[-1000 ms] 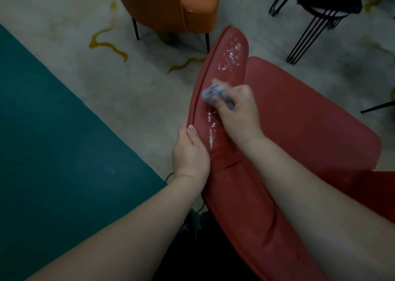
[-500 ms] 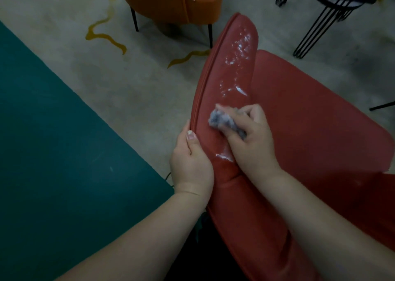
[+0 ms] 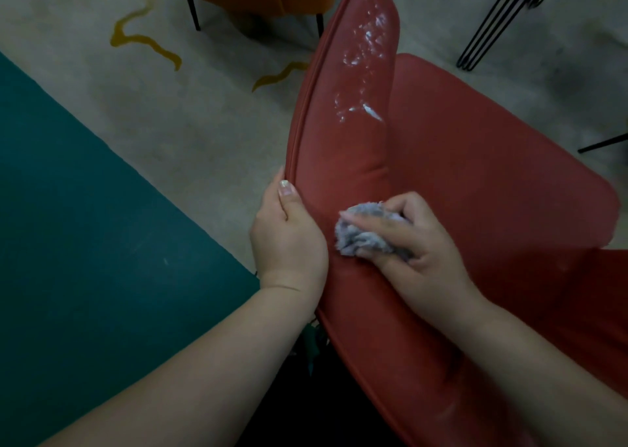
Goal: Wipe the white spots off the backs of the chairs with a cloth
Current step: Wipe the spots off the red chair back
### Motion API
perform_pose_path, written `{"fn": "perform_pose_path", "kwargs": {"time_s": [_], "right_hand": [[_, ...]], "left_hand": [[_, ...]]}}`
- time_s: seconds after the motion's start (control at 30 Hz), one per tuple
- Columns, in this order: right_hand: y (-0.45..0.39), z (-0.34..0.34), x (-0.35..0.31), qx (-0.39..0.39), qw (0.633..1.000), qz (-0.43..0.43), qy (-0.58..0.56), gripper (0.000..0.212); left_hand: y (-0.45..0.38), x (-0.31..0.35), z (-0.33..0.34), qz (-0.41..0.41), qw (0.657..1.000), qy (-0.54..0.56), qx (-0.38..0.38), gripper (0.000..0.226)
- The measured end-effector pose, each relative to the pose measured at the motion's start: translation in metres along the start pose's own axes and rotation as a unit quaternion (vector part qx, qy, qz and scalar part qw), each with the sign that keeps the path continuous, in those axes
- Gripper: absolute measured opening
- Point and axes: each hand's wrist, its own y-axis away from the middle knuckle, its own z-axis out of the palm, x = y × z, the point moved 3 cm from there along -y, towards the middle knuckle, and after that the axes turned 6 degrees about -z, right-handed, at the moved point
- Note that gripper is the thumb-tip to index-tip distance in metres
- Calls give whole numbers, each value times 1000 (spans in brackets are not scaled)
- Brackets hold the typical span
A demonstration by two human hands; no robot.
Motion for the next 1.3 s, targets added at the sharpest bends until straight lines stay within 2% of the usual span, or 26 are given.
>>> {"fn": "perform_pose_path", "kwargs": {"time_s": [0.13,0.2,0.27,0.33,0.37,0.47,0.53,0.57,0.7,0.73,0.8,0.9,0.93,1.0,1.07,1.17,1.3], "right_hand": [[-18,-3,24,113,978,173,-32,36],[-21,4,13,96,986,131,-44,39],[-9,6,1,24,999,28,-33,40],[4,0,1,-25,999,-3,-33,40],[4,-4,7,-19,999,13,-29,41],[-19,-5,29,72,988,137,-30,40],[-37,1,35,118,974,184,-55,39],[-39,2,34,125,974,180,-65,39],[-17,7,14,75,994,52,-58,42],[-17,8,17,73,995,43,-59,42],[-30,7,30,124,984,96,-80,40],[-63,-4,58,272,922,212,-177,32],[-74,-7,66,304,903,233,-196,32],[-101,-11,81,332,887,250,-200,35],[-124,-6,92,320,895,249,-186,35],[-131,4,87,250,931,225,-145,33],[-99,9,59,174,975,94,-104,38]], "left_hand": [[0,-1,-1,-2,1000,1,1,41],[0,-2,-1,2,1000,-4,8,40],[0,-2,0,6,1000,-9,9,42],[2,-2,-1,7,1000,-15,8,43],[2,-1,-1,8,1000,-19,9,43],[1,2,-1,8,999,-30,11,40],[1,3,-1,4,999,-37,3,39],[1,4,-2,2,999,-46,-4,39],[-9,14,-1,13,991,-131,-36,40],[-16,20,1,25,988,-148,-45,40],[-35,36,10,47,981,-175,-63,42],[-69,61,34,58,978,-188,-72,47],[-78,67,41,57,979,-184,-71,48],[-89,73,53,64,978,-189,-66,49],[-94,69,55,71,979,-185,-54,46],[-98,65,51,62,985,-152,-53,42],[-98,65,50,60,987,-137,-57,40]]}}
